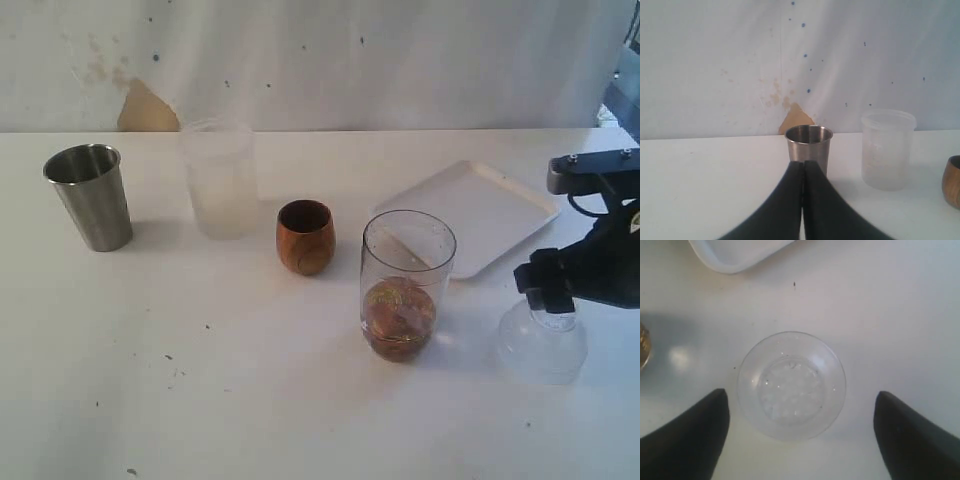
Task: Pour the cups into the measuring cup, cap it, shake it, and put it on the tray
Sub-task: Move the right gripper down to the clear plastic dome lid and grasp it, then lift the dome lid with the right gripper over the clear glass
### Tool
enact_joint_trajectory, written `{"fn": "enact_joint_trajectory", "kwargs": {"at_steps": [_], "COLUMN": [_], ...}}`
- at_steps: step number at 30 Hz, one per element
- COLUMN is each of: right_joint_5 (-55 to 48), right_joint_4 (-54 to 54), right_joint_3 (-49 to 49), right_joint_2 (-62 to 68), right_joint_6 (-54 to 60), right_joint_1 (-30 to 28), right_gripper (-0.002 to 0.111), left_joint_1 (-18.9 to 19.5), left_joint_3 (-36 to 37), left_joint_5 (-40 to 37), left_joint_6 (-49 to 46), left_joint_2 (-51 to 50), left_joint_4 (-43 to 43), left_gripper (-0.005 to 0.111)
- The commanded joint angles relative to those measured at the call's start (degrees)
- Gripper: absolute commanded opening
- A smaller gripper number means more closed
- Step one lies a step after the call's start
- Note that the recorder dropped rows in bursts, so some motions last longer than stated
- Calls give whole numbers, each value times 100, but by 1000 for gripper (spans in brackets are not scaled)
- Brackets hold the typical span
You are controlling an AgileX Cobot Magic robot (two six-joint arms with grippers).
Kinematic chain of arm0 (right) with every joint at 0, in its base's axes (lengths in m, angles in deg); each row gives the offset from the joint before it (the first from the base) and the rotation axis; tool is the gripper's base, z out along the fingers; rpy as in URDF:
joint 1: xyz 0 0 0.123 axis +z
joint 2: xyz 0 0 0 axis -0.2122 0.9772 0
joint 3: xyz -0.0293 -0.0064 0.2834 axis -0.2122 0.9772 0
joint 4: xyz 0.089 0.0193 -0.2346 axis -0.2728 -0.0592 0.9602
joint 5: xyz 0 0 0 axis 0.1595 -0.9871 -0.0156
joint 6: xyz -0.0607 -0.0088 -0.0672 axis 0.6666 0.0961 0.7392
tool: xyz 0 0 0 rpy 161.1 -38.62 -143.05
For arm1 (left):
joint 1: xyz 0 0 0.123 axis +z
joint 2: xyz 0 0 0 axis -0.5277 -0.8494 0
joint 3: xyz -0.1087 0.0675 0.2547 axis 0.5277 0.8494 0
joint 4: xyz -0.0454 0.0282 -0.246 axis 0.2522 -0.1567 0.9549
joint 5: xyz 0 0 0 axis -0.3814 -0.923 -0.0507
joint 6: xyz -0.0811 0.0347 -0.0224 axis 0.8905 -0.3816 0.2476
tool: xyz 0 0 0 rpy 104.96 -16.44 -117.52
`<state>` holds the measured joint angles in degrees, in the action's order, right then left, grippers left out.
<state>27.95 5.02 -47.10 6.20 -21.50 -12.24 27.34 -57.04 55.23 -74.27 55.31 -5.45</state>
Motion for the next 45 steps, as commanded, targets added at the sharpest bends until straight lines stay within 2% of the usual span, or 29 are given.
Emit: {"fn": "enact_joint_trajectory", "kwargs": {"at_steps": [1,6,12,14,15,18,19,20,23,28,32,37,45], "right_joint_5": [252,492,549,549,539,526,499,446,-163,-1593,-2111,-2729,-3313], "right_joint_4": [20,20,30,30,30,30,42,57,57,57,57,-569,-739], "right_joint_3": [-38,-38,-38,-38,-38,-38,-38,-65,-308,-1252,-1699,-2303,-3166], "right_joint_2": [303,506,720,733,733,674,607,512,258,-228,-476,-631,-583], "right_joint_6": [75,119,119,119,119,119,119,119,119,129,272,679,715], "right_joint_1": [21,21,21,21,21,21,21,21,21,21,21,53,584], "right_gripper": [73,70,58,46,33,13,2,0,0,0,0,0,0], "left_joint_1": [-25,-25,-25,-25,-25,-25,-25,-25,-25,-25,-25,-25,-25], "left_joint_3": [31,31,31,31,31,31,31,31,31,31,31,31,31], "left_joint_5": [28,28,28,28,28,28,28,28,28,28,28,28,28], "left_joint_6": [4,4,4,4,4,4,4,4,4,4,4,4,4], "left_joint_2": [23,23,23,23,23,23,23,23,23,23,23,23,23], "left_joint_4": [50,50,50,50,50,50,50,50,50,50,50,50,50], "left_gripper": [0,0,0,0,0,0,0,0,0,0,0,0,0]}}
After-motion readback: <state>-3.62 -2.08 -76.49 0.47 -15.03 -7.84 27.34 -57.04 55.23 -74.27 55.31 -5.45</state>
